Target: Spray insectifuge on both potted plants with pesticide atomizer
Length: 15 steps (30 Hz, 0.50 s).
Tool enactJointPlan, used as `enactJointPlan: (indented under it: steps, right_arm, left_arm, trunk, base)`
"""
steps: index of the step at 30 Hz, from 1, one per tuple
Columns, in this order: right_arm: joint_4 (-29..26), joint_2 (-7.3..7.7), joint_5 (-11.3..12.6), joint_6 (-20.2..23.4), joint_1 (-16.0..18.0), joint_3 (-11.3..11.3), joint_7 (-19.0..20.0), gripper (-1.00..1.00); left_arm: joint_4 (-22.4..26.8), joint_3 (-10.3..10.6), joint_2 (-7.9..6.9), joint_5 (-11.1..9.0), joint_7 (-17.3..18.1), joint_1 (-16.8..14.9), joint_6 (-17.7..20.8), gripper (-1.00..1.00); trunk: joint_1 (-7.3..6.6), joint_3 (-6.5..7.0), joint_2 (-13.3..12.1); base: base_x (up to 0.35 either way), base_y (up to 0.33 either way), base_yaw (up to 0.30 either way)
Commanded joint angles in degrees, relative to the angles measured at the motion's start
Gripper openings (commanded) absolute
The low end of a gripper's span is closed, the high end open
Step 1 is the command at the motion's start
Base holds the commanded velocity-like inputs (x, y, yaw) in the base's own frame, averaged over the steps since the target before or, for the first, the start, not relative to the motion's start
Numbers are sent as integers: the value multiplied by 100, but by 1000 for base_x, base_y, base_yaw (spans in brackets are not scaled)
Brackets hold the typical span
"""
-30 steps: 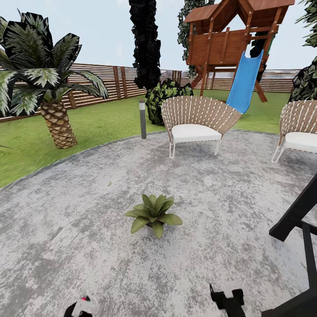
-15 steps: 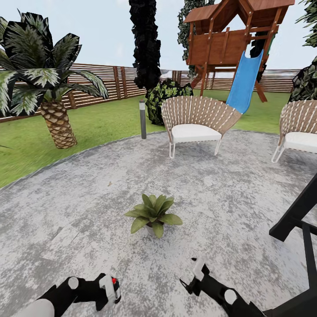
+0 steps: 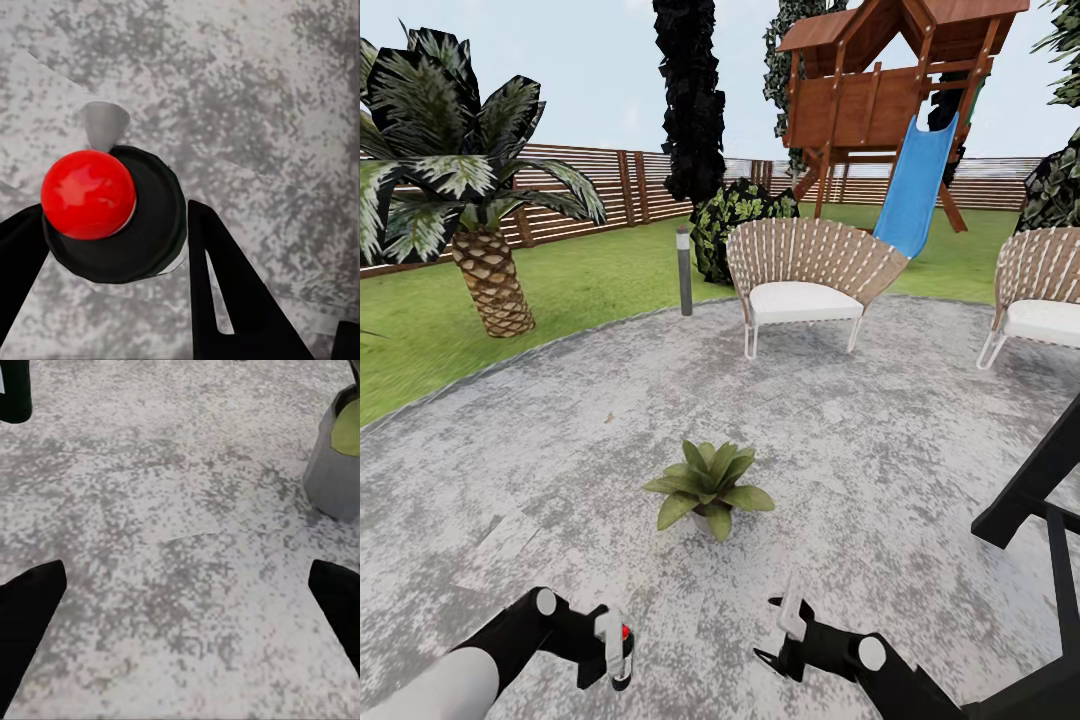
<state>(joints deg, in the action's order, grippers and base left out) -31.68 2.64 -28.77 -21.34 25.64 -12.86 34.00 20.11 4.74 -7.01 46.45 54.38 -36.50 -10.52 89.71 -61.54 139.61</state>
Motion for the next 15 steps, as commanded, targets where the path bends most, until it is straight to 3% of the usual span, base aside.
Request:
enactJointPlan:
  steps: [1,4,6,9,15]
  right_arm:
    - [-17,2,-60,-37,2,-11,-18,-100]
    - [-53,-29,-56,-37,2,-14,49,-100]
    - [-105,-171,-74,-32,2,-14,325,-100]
    - [-193,-251,-76,-29,11,-14,496,-100]
    - [-241,-313,-75,-28,20,-14,544,-100]
  left_arm:
    - [9,21,20,78,-4,0,-54,-100]
    - [10,35,200,240,-11,2,-55,-100]
    - [11,47,364,413,-19,-3,-51,-100]
    - [17,72,580,628,-28,-5,-48,-100]
    - [36,95,791,703,-28,-14,-67,-100]
  trunk:
    - [-1,-5,2]
    - [-1,-5,2]
    - [-1,-5,2]
    - [-1,-5,2]
    - [-1,-5,2]
  base:
    - [0,0,0]
    - [0,0,0]
    - [0,0,0]
    - [0,0,0]
    - [0,0,0]
